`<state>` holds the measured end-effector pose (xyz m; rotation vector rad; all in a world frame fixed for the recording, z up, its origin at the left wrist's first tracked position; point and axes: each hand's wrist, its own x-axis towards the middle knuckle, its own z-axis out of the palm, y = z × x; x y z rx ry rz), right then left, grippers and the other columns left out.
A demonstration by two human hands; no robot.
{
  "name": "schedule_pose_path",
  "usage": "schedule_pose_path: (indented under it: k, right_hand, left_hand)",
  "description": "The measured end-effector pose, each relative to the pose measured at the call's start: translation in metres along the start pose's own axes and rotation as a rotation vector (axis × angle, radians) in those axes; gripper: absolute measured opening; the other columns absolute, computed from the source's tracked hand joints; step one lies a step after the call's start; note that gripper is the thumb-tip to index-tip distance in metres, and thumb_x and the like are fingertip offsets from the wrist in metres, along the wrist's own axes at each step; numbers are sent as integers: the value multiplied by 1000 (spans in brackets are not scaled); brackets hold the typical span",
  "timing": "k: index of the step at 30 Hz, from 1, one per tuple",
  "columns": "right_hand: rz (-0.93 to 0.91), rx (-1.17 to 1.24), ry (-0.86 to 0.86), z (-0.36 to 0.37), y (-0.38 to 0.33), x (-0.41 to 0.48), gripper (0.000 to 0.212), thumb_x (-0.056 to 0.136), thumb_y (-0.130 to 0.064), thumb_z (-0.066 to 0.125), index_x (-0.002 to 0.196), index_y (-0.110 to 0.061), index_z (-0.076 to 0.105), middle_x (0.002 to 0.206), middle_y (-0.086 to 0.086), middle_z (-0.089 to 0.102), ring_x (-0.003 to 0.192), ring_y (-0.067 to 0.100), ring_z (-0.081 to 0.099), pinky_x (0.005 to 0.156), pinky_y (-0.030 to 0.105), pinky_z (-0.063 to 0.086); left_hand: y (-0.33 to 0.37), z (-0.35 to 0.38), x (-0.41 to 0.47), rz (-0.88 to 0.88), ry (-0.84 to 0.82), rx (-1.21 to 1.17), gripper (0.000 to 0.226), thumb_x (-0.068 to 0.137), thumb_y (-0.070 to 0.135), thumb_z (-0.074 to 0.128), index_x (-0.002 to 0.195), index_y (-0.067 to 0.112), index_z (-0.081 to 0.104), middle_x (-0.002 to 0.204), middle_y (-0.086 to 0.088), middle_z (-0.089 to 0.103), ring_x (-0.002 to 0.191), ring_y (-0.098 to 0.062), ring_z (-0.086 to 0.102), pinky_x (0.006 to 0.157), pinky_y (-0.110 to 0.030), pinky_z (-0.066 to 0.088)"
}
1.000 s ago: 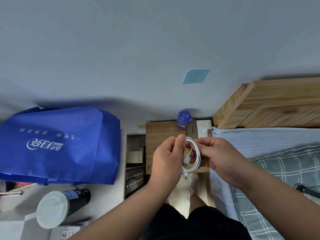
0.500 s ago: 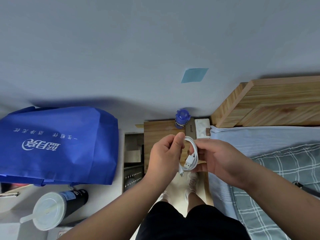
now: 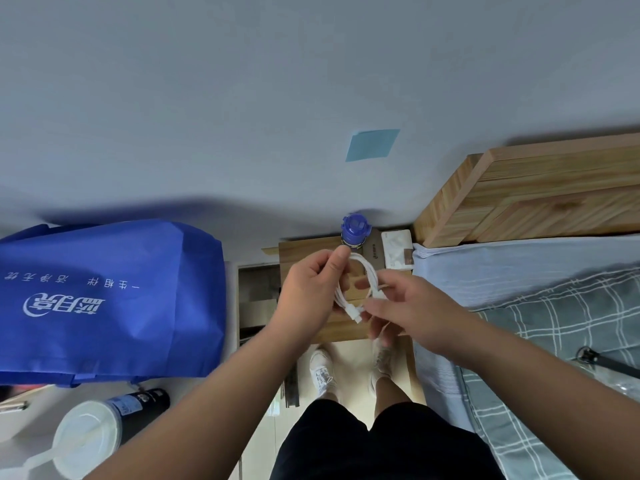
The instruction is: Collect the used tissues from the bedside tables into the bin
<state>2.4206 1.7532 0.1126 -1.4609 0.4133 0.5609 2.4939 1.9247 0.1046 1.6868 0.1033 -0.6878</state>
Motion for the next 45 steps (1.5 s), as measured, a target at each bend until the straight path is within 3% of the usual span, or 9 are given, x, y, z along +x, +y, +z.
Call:
schedule_pose_path:
  k: [6, 11, 14, 20, 31, 35, 38, 40, 45]
  right_hand:
    - [-13, 73, 330, -6, 16, 10, 5, 96, -25, 73, 96, -21, 76, 64, 0, 68, 60, 20, 62, 57, 37, 53]
    - [-25, -149, 339, -6, 44, 26, 9, 93, -30, 74, 100, -35, 72, 63, -12, 67, 54, 3, 59, 55, 22, 53]
    - [230, 157, 216, -11, 70, 46, 10, 95, -28, 73, 99, -20, 78, 74, 1, 67, 61, 15, 63, 62, 38, 56]
    - [474, 361, 211, -28, 149, 103, 47, 88, -58, 70, 118, -21, 71, 103, 12, 74, 79, 23, 70, 61, 38, 59]
    - [420, 216, 416, -21, 276, 259, 17, 103, -30, 61, 108, -20, 73, 100, 6, 79, 74, 16, 70, 56, 26, 56]
    - [332, 281, 504, -21, 277, 296, 20, 99, -6, 57, 88, -5, 73, 68, 2, 78, 52, 12, 71, 39, 20, 51]
    - [349, 250, 486, -21, 281, 302, 20, 98, -6, 57, 97, -1, 76, 80, 16, 75, 49, 11, 67, 39, 20, 48]
    - [362, 211, 468, -21, 283, 298, 22, 98, -7, 54, 100, -3, 76, 89, 23, 76, 57, 15, 67, 43, 21, 49]
    - [476, 199, 439, -29, 287, 273, 31, 101, -12, 51, 130, -14, 63, 102, 9, 72, 68, 16, 65, 53, 27, 53]
  left_hand:
    - [-16, -10, 9, -16, -108, 108, 14, 103, 36, 66, 112, 33, 76, 74, 6, 75, 62, -12, 69, 56, -28, 61]
    - [-44, -3, 19, -139, -42, 10, 16, 103, 27, 67, 113, 25, 79, 85, -1, 79, 71, -15, 74, 64, -30, 65]
    - [-76, 7, 32, -289, 5, -115, 14, 103, 22, 68, 110, 22, 80, 88, -6, 79, 73, -15, 76, 65, -28, 65]
    - [-169, 27, 82, -548, 157, -308, 16, 105, 17, 64, 118, 8, 66, 103, -15, 78, 81, -20, 78, 61, -25, 63]
    - [-309, 67, 228, -630, 194, -417, 17, 109, 14, 52, 95, 16, 62, 80, -3, 74, 62, -11, 70, 49, -21, 53]
    - [-325, 74, 263, -552, 273, -67, 24, 103, 23, 61, 80, 18, 63, 83, -14, 74, 68, -30, 73, 54, -35, 59]
    - [-333, 67, 269, -405, 153, 567, 38, 101, 45, 56, 74, 21, 65, 86, -9, 76, 86, -33, 76, 70, -37, 60]
    - [-333, 61, 267, -311, 24, 964, 51, 101, 60, 43, 91, 21, 74, 96, -8, 77, 99, -33, 73, 72, -34, 46]
    - [-325, 50, 262, -315, -80, 999, 53, 103, 61, 37, 102, 23, 74, 105, -8, 78, 98, -33, 73, 77, -35, 51]
